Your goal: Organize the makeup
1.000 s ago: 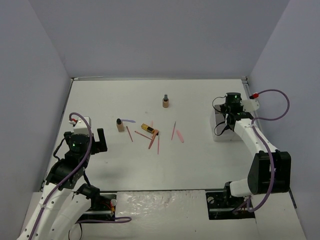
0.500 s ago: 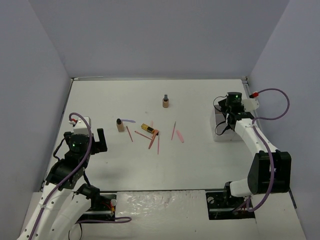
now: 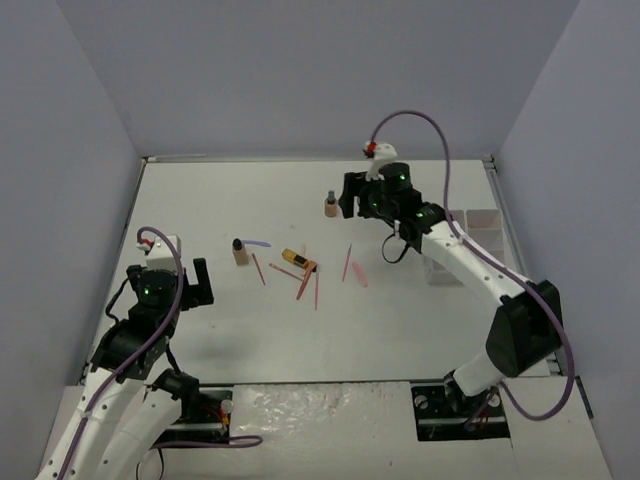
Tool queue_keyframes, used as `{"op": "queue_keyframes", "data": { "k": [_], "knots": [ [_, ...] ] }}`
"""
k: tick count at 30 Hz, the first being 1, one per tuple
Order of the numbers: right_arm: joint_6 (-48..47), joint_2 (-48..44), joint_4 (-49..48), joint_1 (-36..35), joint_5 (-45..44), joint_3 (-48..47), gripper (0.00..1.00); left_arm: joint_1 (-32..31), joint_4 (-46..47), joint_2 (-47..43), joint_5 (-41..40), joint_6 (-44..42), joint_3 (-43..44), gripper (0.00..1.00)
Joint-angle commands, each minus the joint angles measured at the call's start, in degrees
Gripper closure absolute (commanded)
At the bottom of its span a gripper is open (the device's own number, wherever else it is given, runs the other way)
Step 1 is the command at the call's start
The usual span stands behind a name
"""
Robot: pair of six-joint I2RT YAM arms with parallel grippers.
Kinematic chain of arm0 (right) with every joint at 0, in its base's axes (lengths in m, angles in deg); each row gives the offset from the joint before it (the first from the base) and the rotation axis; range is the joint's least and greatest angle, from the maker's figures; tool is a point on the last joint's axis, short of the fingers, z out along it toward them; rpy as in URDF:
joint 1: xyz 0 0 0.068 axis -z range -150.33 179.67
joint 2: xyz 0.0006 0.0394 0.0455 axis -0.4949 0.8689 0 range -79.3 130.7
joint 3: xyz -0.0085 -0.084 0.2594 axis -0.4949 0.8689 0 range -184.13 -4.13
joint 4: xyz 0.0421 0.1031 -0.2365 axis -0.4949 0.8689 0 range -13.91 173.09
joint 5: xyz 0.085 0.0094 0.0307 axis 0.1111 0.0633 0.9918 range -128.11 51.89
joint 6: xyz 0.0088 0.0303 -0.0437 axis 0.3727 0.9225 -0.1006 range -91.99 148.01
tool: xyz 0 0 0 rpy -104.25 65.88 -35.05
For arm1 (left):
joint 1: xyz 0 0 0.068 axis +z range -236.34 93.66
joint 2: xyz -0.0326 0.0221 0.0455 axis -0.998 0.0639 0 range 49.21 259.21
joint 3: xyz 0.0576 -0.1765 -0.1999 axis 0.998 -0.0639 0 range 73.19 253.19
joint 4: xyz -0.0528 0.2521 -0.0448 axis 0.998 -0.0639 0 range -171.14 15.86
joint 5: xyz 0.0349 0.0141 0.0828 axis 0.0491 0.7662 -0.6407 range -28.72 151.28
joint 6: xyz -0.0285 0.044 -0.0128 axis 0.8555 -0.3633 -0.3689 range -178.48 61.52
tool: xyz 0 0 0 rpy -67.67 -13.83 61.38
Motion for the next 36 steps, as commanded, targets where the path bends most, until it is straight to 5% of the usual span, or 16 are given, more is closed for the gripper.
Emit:
{"op": "queue_keyframes", "data": {
  "k": [1, 17, 32, 36],
  "knots": [
    [-19.17, 7.92, 0.92, -10.10, 7.89, -5.60, 0.31, 0.53, 3.19, 0.11, -0.88, 0.41, 1.75, 0.03],
    [-26.89, 32.46, 6.19, -21.16, 5.04, -21.44, 0.40, 0.53, 3.25, -1.05, -1.66, 0.32, 1.57, 0.03],
    [-27.32, 37.32, 6.23, -21.67, -1.17, -21.98, 0.49, 0.53, 3.36, -0.68, -1.45, 0.27, 1.57, 0.03],
    [-27.11, 37.63, 6.23, -21.67, -1.18, -22.06, 0.58, 0.53, 3.36, -0.60, -1.44, 0.32, 1.57, 0.03]
  ]
}}
